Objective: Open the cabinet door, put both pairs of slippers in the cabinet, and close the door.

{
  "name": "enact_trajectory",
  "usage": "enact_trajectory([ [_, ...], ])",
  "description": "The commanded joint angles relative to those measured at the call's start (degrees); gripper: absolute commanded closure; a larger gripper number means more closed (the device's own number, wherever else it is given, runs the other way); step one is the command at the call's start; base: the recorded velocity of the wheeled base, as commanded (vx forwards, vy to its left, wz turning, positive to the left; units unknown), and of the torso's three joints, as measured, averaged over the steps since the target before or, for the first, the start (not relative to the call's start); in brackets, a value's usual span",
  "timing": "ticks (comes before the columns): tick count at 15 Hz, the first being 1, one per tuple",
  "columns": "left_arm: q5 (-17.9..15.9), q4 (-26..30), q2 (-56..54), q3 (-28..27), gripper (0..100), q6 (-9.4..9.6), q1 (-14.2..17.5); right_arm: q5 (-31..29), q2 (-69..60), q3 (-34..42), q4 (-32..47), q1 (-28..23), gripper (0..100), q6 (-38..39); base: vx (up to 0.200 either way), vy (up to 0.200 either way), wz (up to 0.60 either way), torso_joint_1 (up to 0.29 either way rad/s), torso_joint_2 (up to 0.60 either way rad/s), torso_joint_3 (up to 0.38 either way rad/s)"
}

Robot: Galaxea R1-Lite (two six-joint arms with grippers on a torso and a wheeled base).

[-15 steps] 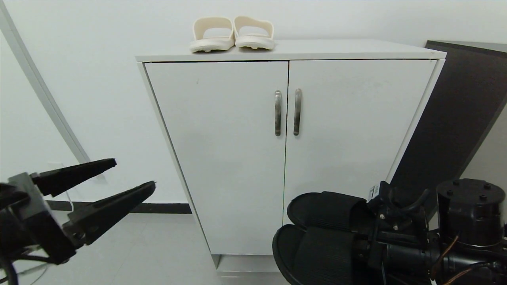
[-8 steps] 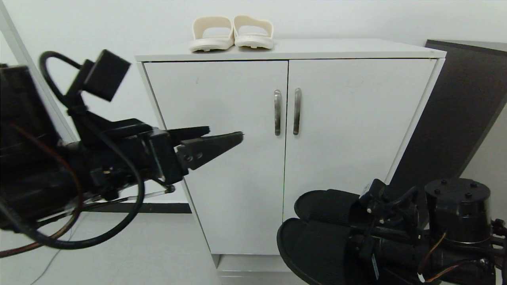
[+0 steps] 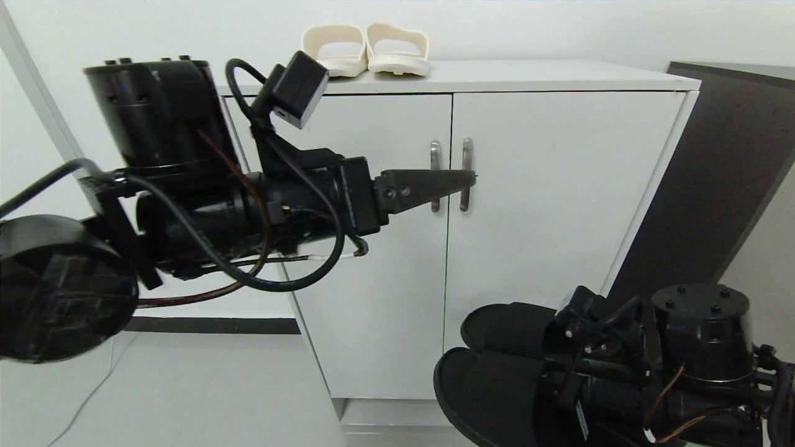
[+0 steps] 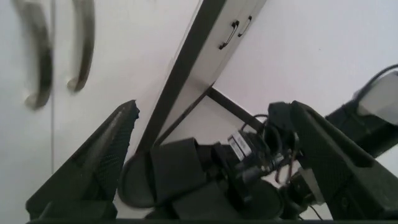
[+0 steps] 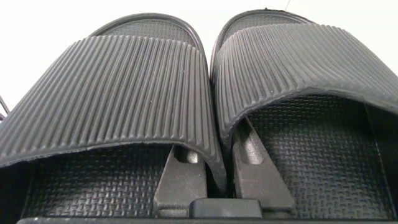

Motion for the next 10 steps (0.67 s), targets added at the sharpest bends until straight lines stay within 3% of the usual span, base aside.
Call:
enact_trajectory([
  [1, -0.06, -0.63, 7.55, -5.44, 0, -0.14, -1.08, 0.03, 0.20, 0.00, -0.04, 0.02, 100, -0.08, 0.000, 0.000, 0.00, 0.000, 0.00, 0.000],
  [4, 1.79, -0.63, 10.72, -9.74, 0, -0.05, -3.55, 0.03, 0.11, 0.17, -0.04, 0.02, 100, -0.08, 0.000, 0.000, 0.00, 0.000, 0.00, 0.000],
  [5, 4.07, -0.36, 12.03, -11.85, 0, -0.05, -4.07, -0.05, 0.38, 0.00, -0.04, 0.02, 100, -0.08, 0.000, 0.000, 0.00, 0.000, 0.00, 0.000],
  [7, 7.59, -0.27, 13.97, -14.22, 0, 0.03, -3.98, -0.05, 0.38, 0.26, -0.04, 0.02, 100, -0.17, 0.000, 0.000, 0.00, 0.000, 0.00, 0.000],
  [10, 8.82, -0.10, 14.85, -15.02, 0, 0.30, -3.11, -0.05, 0.38, 0.26, -0.04, 0.11, 100, -0.17, 0.000, 0.000, 0.00, 0.000, 0.00, 0.000],
])
